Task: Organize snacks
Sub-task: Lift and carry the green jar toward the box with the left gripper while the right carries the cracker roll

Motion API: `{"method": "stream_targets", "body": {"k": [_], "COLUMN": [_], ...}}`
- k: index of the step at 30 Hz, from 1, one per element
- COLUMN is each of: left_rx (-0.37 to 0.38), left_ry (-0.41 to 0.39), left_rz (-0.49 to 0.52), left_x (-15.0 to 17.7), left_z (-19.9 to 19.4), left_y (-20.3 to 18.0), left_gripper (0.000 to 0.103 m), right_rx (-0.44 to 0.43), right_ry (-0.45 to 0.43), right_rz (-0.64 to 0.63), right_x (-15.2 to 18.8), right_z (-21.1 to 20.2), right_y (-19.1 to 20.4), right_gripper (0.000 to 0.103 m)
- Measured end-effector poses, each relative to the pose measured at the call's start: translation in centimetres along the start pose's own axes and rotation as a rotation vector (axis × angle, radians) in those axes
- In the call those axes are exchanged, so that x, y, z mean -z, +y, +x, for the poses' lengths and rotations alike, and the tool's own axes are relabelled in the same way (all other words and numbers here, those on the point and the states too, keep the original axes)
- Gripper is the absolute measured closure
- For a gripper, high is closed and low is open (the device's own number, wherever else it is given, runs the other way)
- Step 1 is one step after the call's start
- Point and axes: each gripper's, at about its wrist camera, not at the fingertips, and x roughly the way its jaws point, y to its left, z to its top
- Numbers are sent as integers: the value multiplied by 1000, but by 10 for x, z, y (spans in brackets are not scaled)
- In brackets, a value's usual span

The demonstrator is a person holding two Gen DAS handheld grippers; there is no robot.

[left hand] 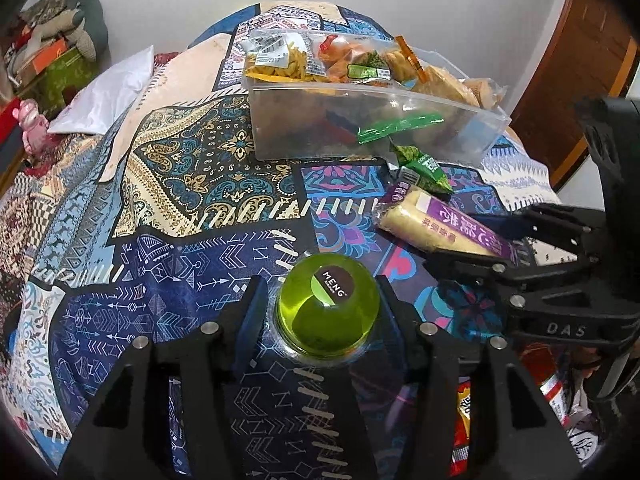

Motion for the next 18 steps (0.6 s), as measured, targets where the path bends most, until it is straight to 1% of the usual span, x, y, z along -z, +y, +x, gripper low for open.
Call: {"method": "stream_targets", "body": {"k": [1,5,9,13,18], "left_rx": [5,0,1,3,8], "left_ry": [0,-22,-52,-98,-150], "left_rz": [-3,-11,-13,-11,-11], "left_x": [-1,-6,-11,-19,-37], "left_z": [-2,-11,-23,-41,-57], "left_y": [0,2,0,-4,-9], "left_gripper": [55,55,55,55,55], "right_rx": [-3,-13,-12,-11,14], "right_ry": [-4,-26,-75,-132,-222], "right_rz": [-3,1,19,46,69], "right_x": [2,5,5,5,-1], "right_z": [-3,-15,-34,-56,-87], "right_y": [1,2,4,2,-6], "right_gripper": [52,59,61,61,61]}}
